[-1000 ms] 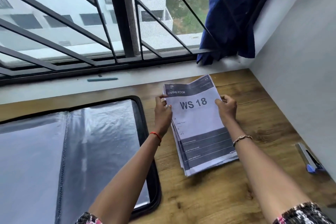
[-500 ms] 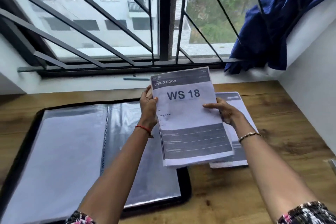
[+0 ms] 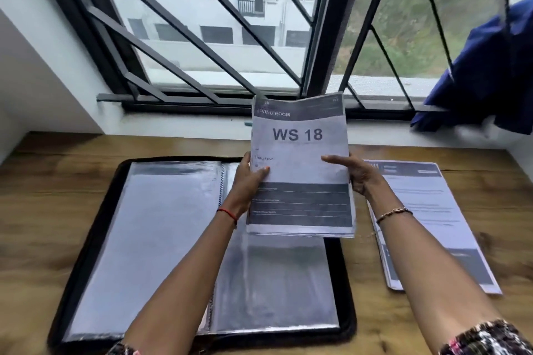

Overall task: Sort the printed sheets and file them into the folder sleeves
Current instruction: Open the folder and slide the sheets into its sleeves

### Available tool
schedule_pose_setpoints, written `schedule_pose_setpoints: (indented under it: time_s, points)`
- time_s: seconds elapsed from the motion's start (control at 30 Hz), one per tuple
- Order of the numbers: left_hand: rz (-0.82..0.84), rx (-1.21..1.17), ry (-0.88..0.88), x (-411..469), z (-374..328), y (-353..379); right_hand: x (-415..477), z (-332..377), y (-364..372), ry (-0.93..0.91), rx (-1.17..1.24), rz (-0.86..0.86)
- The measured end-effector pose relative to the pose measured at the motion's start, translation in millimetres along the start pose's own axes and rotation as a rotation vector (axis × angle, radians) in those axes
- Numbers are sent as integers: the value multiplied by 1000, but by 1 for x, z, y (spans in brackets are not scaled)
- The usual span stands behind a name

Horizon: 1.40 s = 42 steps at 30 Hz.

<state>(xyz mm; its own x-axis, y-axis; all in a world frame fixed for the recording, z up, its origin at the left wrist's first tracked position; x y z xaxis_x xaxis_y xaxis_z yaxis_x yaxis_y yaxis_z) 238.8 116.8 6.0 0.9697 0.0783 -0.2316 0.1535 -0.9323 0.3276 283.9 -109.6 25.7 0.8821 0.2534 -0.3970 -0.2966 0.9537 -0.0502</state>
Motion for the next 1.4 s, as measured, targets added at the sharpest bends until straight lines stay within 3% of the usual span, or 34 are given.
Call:
schedule_pose_setpoints:
  time_s: [0.23,0.37,0.5,0.73,0.97,1.23,1.4]
  points:
    - [23,69,-9,12,1,-19,11,-12,2,-8,48,-102]
    - [-150,506,174,26,1,-43,13,-20,-17,-31,188,-148]
    - [-27,938,225,43,15,-52,15,-21,-37,-86,261,-184]
    - [-83,1183,308,53,10,-47,14,-20,-45,-94,283,-186]
    - [8,1231,187,55,18,-44,15,-24,-41,-65,282,-184]
    - [-127,1168,273,58,7,-39,13,-27,-39,-73,281,-183]
    - [-125,1197,353,58,1,-37,9,-25,-41,-87,282,-176]
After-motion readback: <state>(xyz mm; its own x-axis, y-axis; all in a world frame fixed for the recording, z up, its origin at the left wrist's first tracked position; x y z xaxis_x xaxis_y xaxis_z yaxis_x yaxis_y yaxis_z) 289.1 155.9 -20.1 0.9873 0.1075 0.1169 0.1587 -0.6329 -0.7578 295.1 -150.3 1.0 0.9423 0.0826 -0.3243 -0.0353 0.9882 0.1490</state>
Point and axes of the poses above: each hand's wrist, its own x-axis towards the middle knuckle, its own y-axis out of the palm, z = x × y, the point moved 5 cm from there along x, towards the middle knuckle, and after that the axes turned 11 degrees about -x, right-handed, at the moved point
